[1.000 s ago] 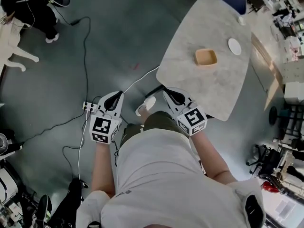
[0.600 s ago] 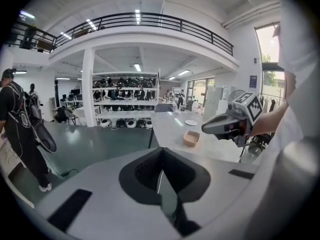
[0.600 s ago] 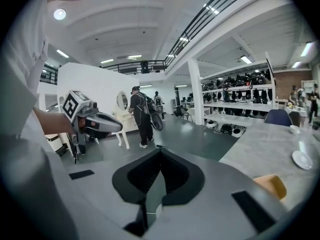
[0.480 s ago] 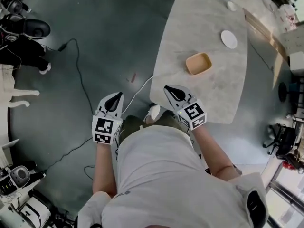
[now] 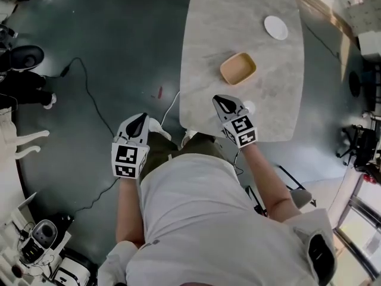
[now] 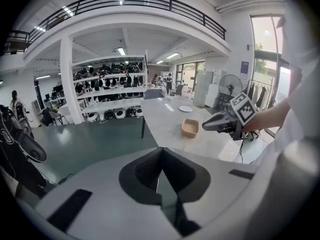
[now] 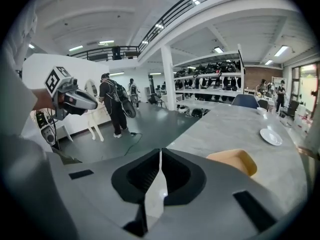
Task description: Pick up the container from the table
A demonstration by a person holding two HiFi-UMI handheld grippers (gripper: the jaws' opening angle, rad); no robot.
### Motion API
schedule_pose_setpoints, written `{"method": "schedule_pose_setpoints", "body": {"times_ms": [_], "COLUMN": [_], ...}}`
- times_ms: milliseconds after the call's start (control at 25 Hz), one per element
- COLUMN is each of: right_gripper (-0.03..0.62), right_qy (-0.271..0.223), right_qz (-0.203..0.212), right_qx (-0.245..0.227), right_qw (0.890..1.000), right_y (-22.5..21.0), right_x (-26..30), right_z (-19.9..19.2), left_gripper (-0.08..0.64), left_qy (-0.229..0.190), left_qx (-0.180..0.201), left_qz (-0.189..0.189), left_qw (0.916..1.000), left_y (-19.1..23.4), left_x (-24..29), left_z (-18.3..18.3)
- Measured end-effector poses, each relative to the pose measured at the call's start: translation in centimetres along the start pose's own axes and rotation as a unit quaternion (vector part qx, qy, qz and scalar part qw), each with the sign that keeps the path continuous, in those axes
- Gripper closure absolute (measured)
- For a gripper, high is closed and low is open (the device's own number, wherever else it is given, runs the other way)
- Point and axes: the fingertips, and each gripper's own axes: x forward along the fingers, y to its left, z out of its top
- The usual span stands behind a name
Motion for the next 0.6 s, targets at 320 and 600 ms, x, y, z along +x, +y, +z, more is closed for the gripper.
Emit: {"method": "schedule_pose_setpoints", "body": {"times_ms": [320,600], "right_gripper": [0.508,0.442], "right_qy": [0.053,0.126], "right_qz": [-0.069,-0.131], "right_qx": [0.009,-0.024], "right_qw": [0.996,0.983], "right_y": [-5.6,-11.0], "right_x": [3.0,5.3], "right_z": [-2.9,-5.9], "left_gripper": [0.558,0.558], "left_qy": [0.023,0.034], "left_qx": [0.013,-0.013], "left_qz": [-0.012,-0.003], "left_qw": [0.9996,0.9993], "left_y": [2.5,5.0], "left_x": [1.2,1.5], "left_z": [0.3,0.0]}}
